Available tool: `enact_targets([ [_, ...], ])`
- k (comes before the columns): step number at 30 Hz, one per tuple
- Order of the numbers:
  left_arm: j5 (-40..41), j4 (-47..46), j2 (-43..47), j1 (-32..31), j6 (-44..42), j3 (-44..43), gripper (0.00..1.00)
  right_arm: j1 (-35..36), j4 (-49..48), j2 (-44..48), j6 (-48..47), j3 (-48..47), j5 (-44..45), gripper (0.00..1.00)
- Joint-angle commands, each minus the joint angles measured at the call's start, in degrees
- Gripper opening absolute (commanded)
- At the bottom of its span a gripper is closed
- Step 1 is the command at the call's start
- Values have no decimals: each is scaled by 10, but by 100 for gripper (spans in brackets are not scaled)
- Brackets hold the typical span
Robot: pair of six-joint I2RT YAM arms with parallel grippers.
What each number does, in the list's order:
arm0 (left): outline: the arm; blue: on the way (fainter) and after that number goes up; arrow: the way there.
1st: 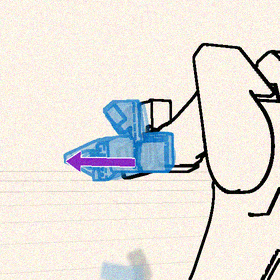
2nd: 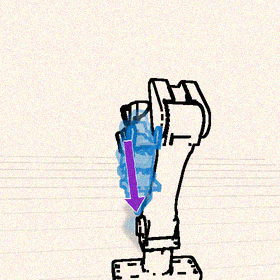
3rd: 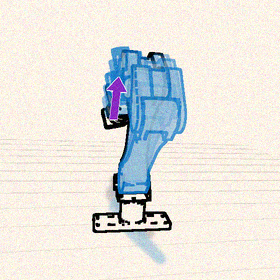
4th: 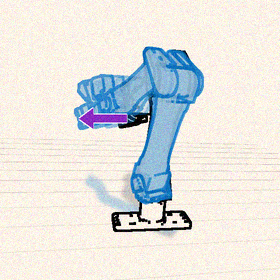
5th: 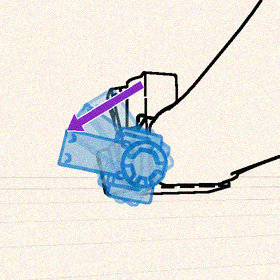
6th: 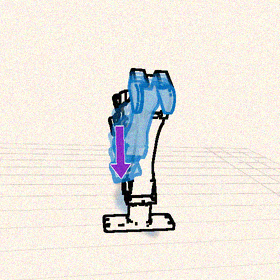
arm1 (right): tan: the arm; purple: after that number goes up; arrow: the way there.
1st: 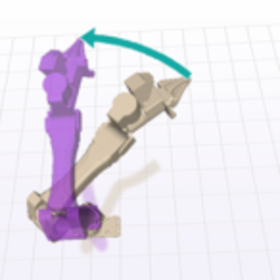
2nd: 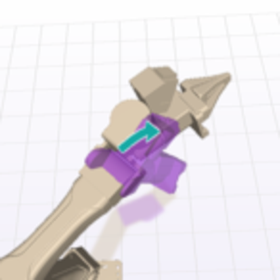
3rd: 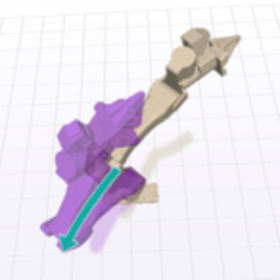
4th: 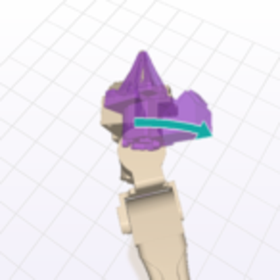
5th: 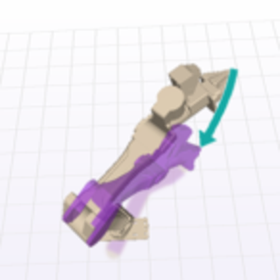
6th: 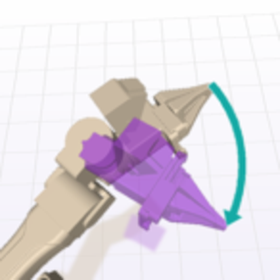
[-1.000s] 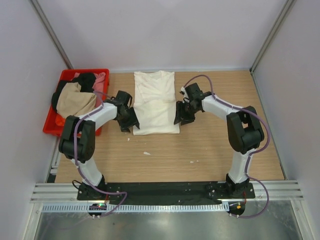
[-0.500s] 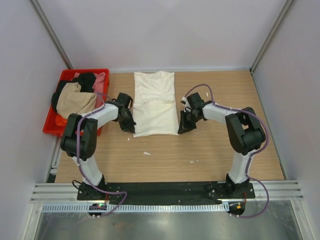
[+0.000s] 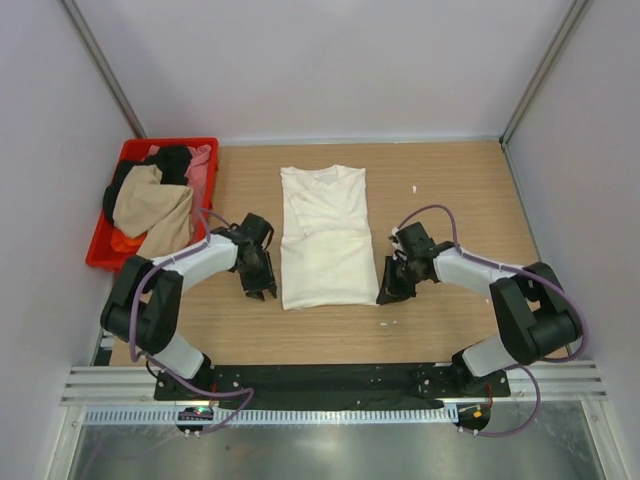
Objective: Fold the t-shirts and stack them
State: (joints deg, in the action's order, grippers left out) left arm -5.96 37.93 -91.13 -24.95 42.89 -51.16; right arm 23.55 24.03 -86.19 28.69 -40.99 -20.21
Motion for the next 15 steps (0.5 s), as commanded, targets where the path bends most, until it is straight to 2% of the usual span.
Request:
enact_targets([
  [1, 1, 19, 43, 0, 8, 3, 38, 3, 7, 54, 31, 27, 18, 17],
  [4, 43, 35, 53, 8, -30, -42, 44, 3, 32, 84, 31, 7, 32, 31],
  [7, 37, 25, 29, 35, -60, -107, 45, 3, 68, 88, 18, -39, 64, 35],
  [10, 6, -15, -6, 54, -99, -147, 44, 1, 78, 53, -21, -119, 87, 36],
  [11, 2, -34, -18, 58, -110, -171, 44, 2, 82, 40, -59, -167, 93, 37],
  [14, -28, -46, -85, 68, -142, -223, 45, -1, 81, -15, -128, -244, 78, 41],
  [15, -41, -52, -101, 69, -153, -234, 44, -2, 84, -30, -177, -261, 76, 42],
])
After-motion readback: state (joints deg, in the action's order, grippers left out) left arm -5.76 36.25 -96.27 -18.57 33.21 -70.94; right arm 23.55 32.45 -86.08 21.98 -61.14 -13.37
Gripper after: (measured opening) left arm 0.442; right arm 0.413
